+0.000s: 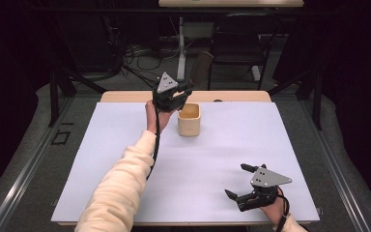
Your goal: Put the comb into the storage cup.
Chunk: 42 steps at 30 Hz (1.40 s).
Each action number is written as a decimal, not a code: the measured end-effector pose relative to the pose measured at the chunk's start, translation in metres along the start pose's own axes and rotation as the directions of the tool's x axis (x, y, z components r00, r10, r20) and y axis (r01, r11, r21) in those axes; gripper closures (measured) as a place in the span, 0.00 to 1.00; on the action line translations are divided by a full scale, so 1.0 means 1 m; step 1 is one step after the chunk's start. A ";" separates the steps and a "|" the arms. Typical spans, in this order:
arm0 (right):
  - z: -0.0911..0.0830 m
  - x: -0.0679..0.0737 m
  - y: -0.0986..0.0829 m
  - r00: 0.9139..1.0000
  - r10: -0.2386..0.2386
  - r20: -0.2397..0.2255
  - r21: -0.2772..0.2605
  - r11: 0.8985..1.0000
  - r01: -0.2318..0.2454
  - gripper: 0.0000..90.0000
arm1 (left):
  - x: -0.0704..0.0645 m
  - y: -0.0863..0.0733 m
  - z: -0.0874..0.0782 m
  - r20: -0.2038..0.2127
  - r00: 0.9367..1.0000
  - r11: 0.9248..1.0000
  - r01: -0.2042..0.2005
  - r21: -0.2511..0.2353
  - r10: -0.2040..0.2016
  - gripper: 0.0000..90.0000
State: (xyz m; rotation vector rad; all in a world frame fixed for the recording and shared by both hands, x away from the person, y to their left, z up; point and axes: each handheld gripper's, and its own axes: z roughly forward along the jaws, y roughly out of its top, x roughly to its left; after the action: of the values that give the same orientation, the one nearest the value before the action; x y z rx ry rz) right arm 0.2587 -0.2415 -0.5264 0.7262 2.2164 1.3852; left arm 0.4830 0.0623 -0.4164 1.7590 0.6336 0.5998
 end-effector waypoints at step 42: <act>-0.001 0.000 0.000 1.000 0.001 -0.003 -0.001 1.000 -0.001 0.01 | 0.003 -0.025 0.031 0.013 0.998 0.998 0.056 -0.007 -0.056 0.80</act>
State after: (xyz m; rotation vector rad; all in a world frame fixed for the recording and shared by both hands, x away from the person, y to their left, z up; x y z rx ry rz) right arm 0.2584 -0.2424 -0.5257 0.7257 2.2175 1.3882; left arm 0.5034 0.0486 -0.4482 1.7312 0.6691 0.5517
